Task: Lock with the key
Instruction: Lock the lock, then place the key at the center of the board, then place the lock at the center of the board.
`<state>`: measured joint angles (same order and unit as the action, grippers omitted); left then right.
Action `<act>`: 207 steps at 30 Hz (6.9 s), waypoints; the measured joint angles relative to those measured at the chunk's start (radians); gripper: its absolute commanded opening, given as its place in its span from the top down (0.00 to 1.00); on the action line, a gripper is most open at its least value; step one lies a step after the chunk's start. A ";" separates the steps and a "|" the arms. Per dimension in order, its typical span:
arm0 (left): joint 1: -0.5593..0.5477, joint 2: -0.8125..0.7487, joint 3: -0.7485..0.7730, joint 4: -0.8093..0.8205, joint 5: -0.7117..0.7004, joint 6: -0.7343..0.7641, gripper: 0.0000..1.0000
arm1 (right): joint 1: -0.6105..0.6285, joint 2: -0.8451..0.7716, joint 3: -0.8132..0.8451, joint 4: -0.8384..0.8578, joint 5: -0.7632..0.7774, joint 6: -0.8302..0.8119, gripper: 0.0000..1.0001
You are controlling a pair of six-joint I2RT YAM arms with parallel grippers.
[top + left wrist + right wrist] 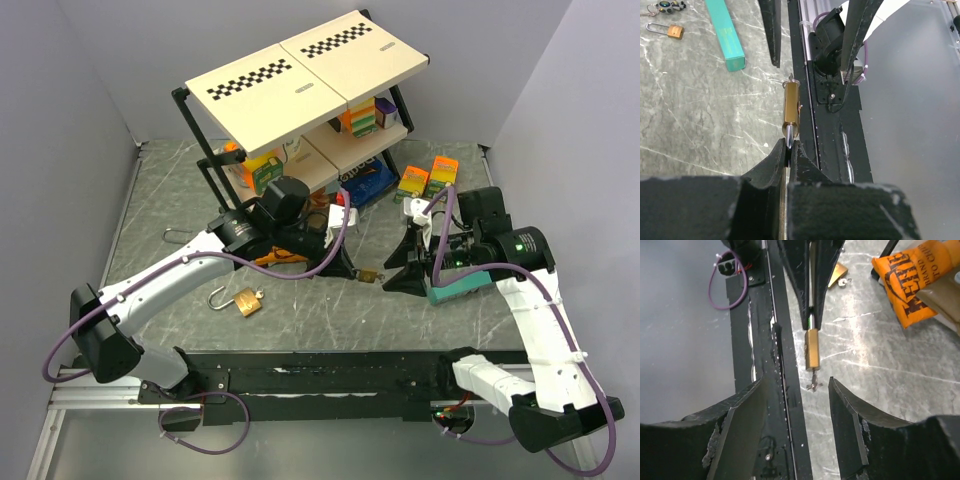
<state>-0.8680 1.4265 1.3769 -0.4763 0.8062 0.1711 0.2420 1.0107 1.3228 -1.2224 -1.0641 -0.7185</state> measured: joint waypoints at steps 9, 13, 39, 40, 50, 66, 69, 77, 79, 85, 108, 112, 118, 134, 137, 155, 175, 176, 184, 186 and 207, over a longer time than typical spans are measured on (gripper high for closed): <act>0.000 -0.010 -0.015 0.002 -0.003 -0.001 0.99 | 0.010 0.001 -0.023 0.001 0.015 -0.005 0.47; -0.001 -0.010 -0.016 0.005 -0.003 -0.003 0.99 | 0.027 0.003 -0.037 0.022 0.024 0.012 0.50; 0.029 -0.099 -0.124 0.029 -0.006 0.006 0.99 | 0.012 0.008 -0.087 0.006 0.064 -0.041 1.00; 0.036 -0.105 -0.130 0.028 -0.006 0.008 0.99 | 0.004 0.008 -0.087 -0.005 0.067 -0.052 1.00; 0.049 -0.142 -0.178 0.014 -0.024 0.041 0.99 | -0.098 0.019 -0.138 0.040 0.136 0.006 1.00; 0.040 -0.141 -0.215 0.002 -0.070 0.069 0.99 | -0.272 0.408 -0.395 0.662 0.597 0.442 1.00; 0.040 -0.141 -0.235 0.008 -0.071 0.067 0.99 | -0.303 0.495 -0.367 0.695 0.627 0.453 1.00; 0.040 -0.141 -0.259 0.009 -0.077 0.068 0.99 | -0.308 0.670 -0.271 0.757 0.669 0.500 1.00; 0.040 -0.141 -0.259 0.013 -0.078 0.068 0.99 | -0.311 0.695 -0.265 0.766 0.685 0.513 1.00; 0.040 -0.134 -0.259 0.019 -0.078 0.071 0.99 | -0.319 0.745 -0.254 0.766 0.709 0.544 1.00; 0.040 0.074 -0.072 -0.065 -0.058 0.077 0.99 | -0.338 0.468 -0.201 0.655 0.539 0.432 0.17; 0.040 0.157 0.036 -0.132 -0.043 0.048 0.99 | -0.338 0.227 -0.230 0.660 0.407 0.336 0.16; 0.040 0.259 0.151 -0.213 0.003 -0.048 0.99 | -0.277 -0.077 -0.314 0.556 0.222 0.106 0.16; 0.043 0.352 0.185 -0.183 0.180 -0.424 0.99 | 0.316 -0.301 -0.526 0.605 0.446 0.043 0.28; 0.053 0.352 0.169 -0.163 0.201 -0.459 0.99 | 0.355 -0.272 -0.526 0.634 0.497 0.034 0.36; 0.107 0.352 0.132 -0.111 0.215 -0.499 0.61 | 0.391 -0.236 -0.527 0.670 0.593 0.003 0.92; -0.026 -0.003 0.153 -0.029 -0.238 0.060 0.04 | 0.012 -0.280 -0.551 0.544 0.504 0.211 1.00; -0.030 -0.044 0.124 0.004 -0.272 0.074 0.04 | 0.002 -0.263 -0.550 0.550 0.507 0.233 1.00; -0.022 -0.311 -0.036 0.099 -0.475 0.154 0.04 | -0.028 0.016 -0.534 0.637 0.668 0.466 1.00; -0.022 -0.353 -0.079 0.097 -0.508 0.156 0.04 | -0.033 0.071 -0.531 0.663 0.713 0.510 1.00; 0.294 -0.584 -0.382 0.004 -0.516 0.003 0.04 | -0.061 0.550 -0.394 0.921 0.933 0.709 0.91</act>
<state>-0.5743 0.8421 0.9951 -0.4725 0.2905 0.1741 0.1806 1.5608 0.9283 -0.3019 -0.1310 -0.0093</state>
